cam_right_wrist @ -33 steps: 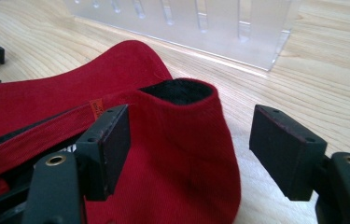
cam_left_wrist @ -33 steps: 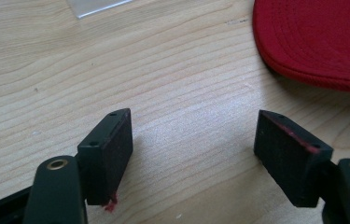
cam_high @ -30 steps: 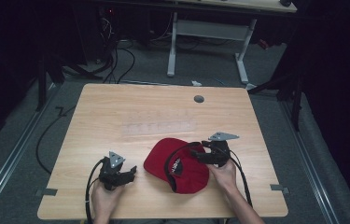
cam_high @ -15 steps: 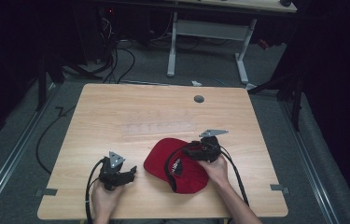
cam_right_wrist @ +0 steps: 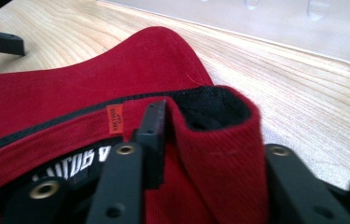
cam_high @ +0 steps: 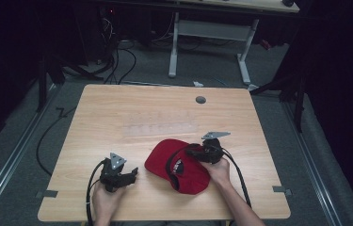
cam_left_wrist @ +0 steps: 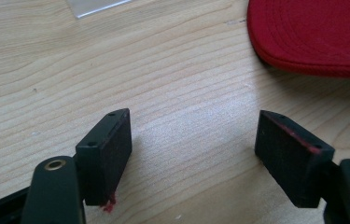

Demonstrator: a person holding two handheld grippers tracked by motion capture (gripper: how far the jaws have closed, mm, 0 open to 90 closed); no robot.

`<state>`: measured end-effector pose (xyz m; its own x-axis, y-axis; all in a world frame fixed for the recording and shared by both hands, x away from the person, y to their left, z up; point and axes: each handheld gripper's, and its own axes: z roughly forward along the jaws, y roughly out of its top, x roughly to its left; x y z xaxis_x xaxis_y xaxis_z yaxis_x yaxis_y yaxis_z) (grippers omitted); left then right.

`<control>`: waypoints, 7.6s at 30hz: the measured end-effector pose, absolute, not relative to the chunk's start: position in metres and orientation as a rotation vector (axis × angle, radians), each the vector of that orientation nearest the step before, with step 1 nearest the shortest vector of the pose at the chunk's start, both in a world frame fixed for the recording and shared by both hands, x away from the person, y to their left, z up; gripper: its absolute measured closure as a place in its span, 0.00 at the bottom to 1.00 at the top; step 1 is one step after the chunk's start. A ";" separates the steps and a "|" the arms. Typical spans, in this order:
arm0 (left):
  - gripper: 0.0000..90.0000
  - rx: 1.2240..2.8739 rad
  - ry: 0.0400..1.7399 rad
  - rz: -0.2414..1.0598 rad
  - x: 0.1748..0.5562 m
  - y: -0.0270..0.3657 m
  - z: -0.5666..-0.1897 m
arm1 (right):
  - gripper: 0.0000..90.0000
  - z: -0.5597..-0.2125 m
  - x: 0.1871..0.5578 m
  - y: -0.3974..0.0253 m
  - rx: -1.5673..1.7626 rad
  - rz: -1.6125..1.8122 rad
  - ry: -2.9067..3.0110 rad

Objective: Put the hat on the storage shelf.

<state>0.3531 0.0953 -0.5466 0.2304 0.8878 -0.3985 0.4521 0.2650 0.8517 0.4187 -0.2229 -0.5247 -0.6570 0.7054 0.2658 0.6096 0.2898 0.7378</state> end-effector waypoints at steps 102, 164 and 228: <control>0.20 1.445 1.080 0.510 0.318 0.011 -0.502 | 0.90 -0.432 0.369 -0.239 1.242 1.299 2.349; 0.95 1.512 0.990 0.275 0.314 0.045 -0.461 | 0.49 -0.437 0.367 -0.282 1.336 1.473 2.118; 0.95 1.123 1.198 0.373 0.420 0.117 -0.398 | 0.41 -0.531 0.354 -0.285 1.328 0.921 2.175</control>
<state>0.4195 0.1173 -0.3979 0.3822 0.7481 -0.5425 0.3080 0.4504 0.8380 0.3540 -0.2849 -0.5309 -0.4499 0.8929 -0.0180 0.6083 0.3212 0.7258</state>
